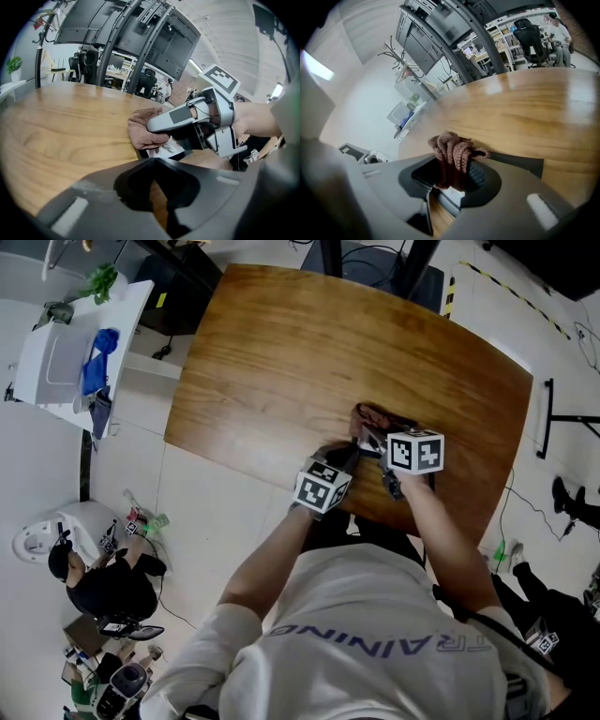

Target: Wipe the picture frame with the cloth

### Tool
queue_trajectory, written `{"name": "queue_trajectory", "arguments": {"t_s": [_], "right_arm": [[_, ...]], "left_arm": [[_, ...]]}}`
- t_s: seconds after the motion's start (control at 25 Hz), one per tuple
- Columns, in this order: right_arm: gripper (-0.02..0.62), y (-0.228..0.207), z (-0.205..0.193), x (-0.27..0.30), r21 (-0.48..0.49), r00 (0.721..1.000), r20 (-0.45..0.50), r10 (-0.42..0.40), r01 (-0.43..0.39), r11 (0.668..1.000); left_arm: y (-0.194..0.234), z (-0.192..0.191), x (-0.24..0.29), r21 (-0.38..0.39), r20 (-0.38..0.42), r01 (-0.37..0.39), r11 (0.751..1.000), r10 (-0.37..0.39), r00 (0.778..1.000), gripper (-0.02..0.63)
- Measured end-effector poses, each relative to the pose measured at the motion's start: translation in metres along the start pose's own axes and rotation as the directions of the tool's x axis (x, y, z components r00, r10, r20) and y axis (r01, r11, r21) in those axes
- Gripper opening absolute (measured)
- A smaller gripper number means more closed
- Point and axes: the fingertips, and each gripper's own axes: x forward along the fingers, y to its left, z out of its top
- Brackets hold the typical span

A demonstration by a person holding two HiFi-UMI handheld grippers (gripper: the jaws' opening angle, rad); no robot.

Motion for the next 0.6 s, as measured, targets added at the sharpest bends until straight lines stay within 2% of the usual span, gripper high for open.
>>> {"name": "queue_trajectory", "arguments": {"t_s": [0.28,0.6], "right_arm": [[0.13,-0.022,-0.003,-0.018,0.032,0.999,0.009,-0.034,0.034,0.999],[0.132,-0.057,-0.011,-0.053,0.021,0.996,0.022,-0.086,0.085,0.996]], "left_arm": [[0.001,0.0,-0.001,-0.019,0.014,-0.018,1.0,0.019,1.0,0.005],[0.002,-0.001,-0.002,-0.013,0.023,-0.027,1.0,0.027,0.999,0.005]]}}
